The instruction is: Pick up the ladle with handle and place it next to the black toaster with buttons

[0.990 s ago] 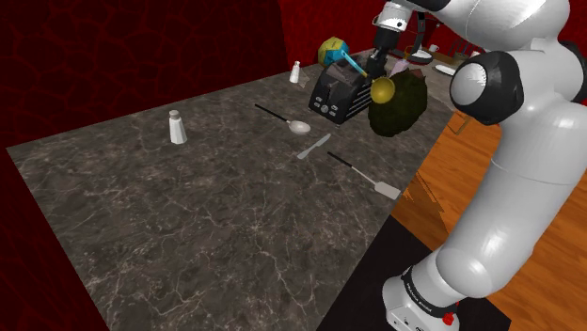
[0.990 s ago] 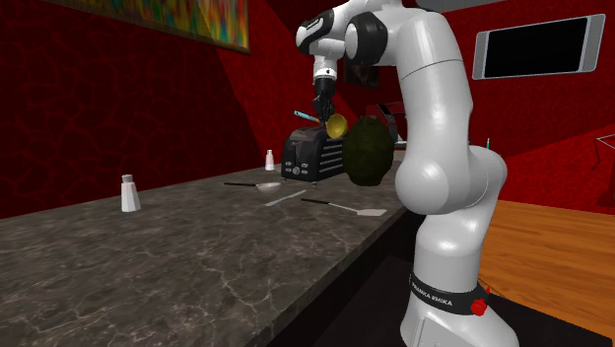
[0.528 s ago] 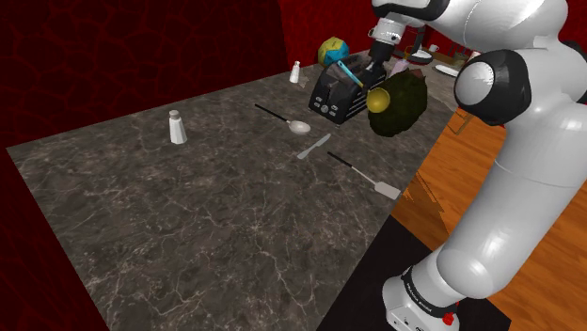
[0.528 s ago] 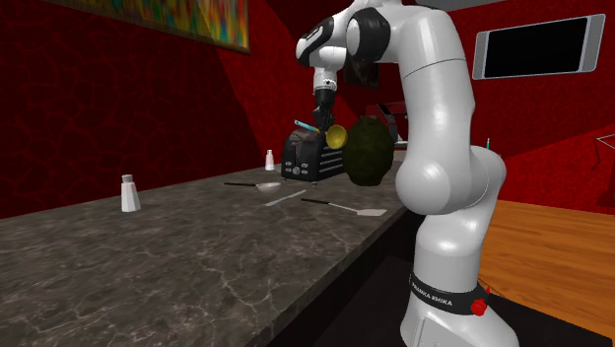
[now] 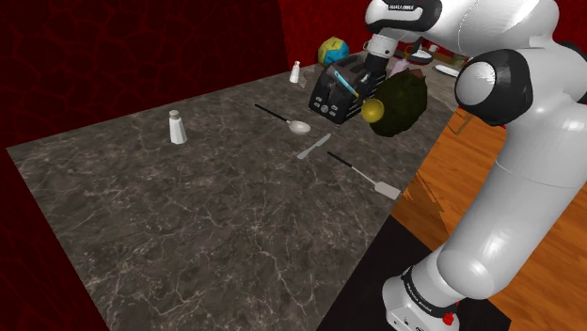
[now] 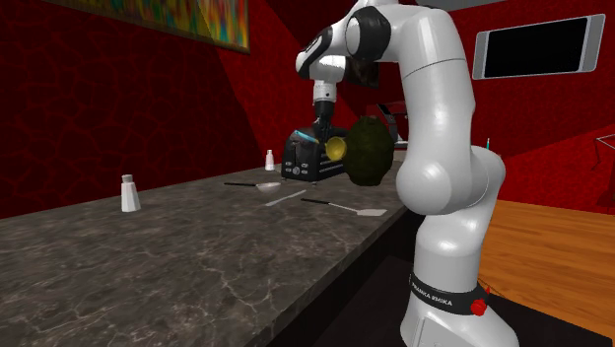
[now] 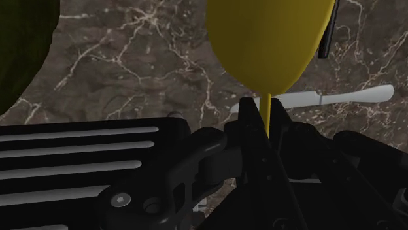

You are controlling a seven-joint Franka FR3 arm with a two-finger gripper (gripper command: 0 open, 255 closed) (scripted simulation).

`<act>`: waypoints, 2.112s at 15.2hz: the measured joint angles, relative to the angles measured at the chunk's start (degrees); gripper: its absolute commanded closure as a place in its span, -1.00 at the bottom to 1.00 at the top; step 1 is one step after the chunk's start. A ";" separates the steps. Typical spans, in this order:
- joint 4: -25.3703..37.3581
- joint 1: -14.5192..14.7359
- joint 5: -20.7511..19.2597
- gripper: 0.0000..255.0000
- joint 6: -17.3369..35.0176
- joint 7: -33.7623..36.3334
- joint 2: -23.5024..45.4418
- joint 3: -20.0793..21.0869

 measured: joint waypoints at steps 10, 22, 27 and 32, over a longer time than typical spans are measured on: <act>-7.27 0.45 0.32 1.00 7.52 -0.87 0.25 0.23; -12.81 0.37 1.78 1.00 15.62 -2.33 3.01 0.72; -14.30 0.44 2.35 1.00 18.86 -2.86 2.67 0.82; -15.08 0.19 2.74 1.00 20.52 -3.56 2.57 1.11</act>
